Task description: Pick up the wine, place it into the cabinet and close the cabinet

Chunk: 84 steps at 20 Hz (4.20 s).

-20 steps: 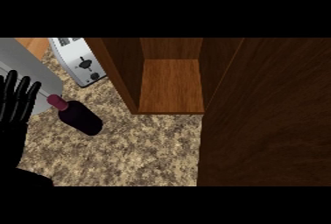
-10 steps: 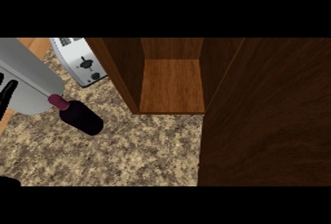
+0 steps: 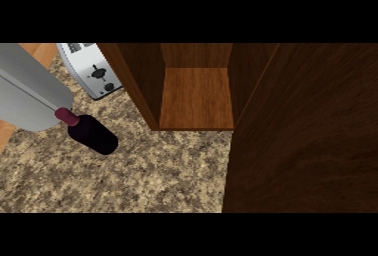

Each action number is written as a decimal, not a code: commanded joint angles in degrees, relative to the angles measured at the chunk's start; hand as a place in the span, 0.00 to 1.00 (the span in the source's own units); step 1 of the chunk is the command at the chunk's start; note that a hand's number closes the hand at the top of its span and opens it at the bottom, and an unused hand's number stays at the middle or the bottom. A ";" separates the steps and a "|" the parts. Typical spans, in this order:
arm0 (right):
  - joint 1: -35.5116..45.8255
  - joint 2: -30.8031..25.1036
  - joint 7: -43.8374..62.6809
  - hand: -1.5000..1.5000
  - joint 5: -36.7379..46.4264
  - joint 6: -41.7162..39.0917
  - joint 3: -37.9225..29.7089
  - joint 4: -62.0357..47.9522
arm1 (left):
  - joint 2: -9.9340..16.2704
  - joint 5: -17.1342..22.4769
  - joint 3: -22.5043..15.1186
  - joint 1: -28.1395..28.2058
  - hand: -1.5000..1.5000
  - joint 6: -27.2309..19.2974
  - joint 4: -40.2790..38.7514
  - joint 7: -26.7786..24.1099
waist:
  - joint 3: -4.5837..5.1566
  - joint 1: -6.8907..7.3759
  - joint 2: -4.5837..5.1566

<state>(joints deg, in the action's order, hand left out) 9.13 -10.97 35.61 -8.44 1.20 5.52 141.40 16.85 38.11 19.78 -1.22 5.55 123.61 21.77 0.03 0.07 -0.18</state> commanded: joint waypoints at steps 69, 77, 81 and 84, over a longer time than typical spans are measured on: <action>23.51 -2.98 25.08 0.00 -0.86 7.62 -4.67 6.27 | -0.21 -25.88 -0.29 -10.63 0.00 14.81 -78.14 -48.68 | 0.02 -0.60 0.19; 24.97 -3.21 28.59 0.00 -0.27 9.58 -4.35 9.48 | 1.34 -24.66 2.13 -18.39 0.00 17.66 -92.50 -52.24 | 0.07 -1.32 0.20; 31.11 -4.99 31.34 0.00 -1.71 10.46 -6.87 5.20 | -1.57 -28.45 -0.49 -19.02 0.00 16.51 -96.91 -59.09 | 0.11 -1.27 0.20; 25.33 -4.34 28.65 0.00 -2.56 8.65 -6.29 8.21 | -1.24 -28.95 -0.21 -21.31 0.00 16.18 -100.55 -60.71 | 0.07 -1.52 0.33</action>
<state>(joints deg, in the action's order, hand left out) 38.68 -15.38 60.14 -6.15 10.08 0.70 142.02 16.18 10.75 19.99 -19.97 22.85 27.81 -35.51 0.14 -1.27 0.01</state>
